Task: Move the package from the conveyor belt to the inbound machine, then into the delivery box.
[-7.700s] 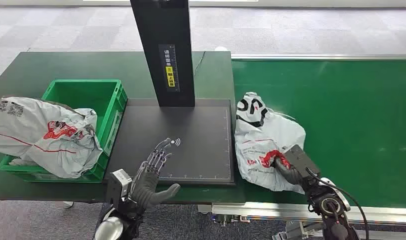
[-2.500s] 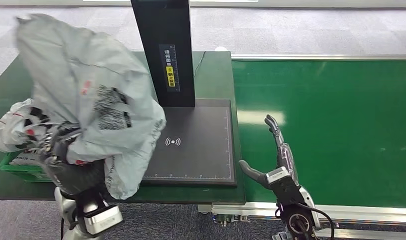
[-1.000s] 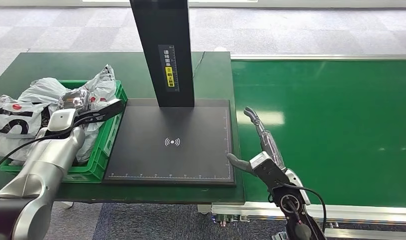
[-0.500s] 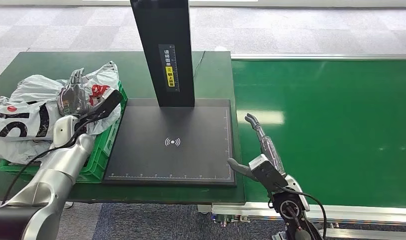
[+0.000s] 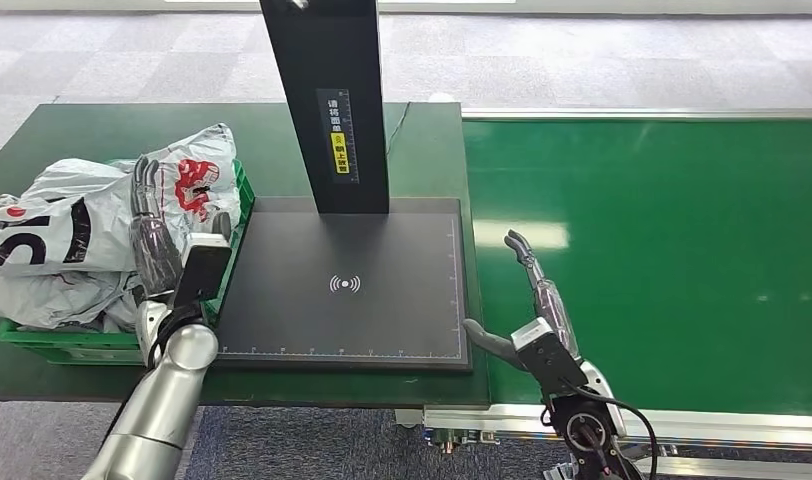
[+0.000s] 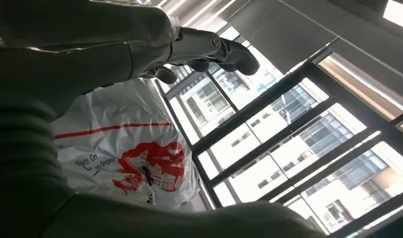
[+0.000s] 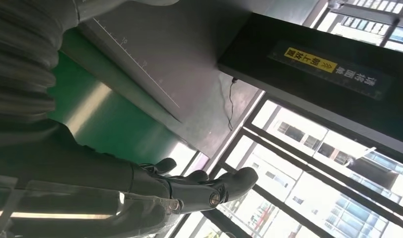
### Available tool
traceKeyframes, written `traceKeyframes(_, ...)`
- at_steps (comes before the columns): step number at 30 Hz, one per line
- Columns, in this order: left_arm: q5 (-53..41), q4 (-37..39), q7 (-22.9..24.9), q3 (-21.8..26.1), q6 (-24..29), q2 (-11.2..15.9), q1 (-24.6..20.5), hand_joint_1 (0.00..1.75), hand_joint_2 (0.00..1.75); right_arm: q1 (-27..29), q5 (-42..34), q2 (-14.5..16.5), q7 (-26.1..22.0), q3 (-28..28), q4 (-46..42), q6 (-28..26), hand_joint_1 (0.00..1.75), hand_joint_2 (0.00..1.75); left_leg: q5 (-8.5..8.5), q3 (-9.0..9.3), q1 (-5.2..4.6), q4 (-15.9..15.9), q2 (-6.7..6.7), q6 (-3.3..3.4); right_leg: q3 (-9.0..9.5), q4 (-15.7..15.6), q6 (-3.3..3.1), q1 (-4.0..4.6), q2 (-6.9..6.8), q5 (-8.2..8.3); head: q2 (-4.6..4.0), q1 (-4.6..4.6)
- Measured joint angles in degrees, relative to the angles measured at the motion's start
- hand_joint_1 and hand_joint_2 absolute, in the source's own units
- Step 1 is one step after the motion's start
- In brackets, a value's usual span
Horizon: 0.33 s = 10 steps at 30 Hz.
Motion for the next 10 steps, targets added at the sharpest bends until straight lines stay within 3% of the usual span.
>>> traceKeyframes(2, 9.3, -4.6, -2.1, -1.6, -8.0, -0.6, 2.9, 0.00, 0.00, 0.0, -1.5, 0.0, -1.1, -0.2, -0.2, 0.3, 0.00, 1.75, -0.01, -0.01, 0.00, 0.0, 0.00, 0.00, 0.00, 0.0, 0.00, 0.00, 0.00, 0.00, 0.00, 0.00)
traceKeyframes(6, 21.9, -12.3, -3.5, -5.9, -26.0, -1.3, 8.7, 0.00, 1.75, -0.5, -6.9, 0.1, -3.0, -0.7, -0.2, 2.7, 0.00, 1.75, -0.02, -0.04, 0.00, 0.0, 0.00, 0.01, 0.00, 0.0, 0.01, 0.00, -0.01, -0.01, 0.00, 0.01)
traceKeyframes(10, 27.8, -15.3, -3.0, -9.2, -38.0, -1.7, 12.0, 0.00, 1.75, -0.8, -13.3, 0.7, -3.8, -1.1, -0.1, 7.2, 0.00, 1.75, -0.02, -0.03, 0.00, 0.0, -0.01, 0.01, -0.01, 0.0, 0.01, 0.00, -0.01, -0.01, 0.00, 0.01)
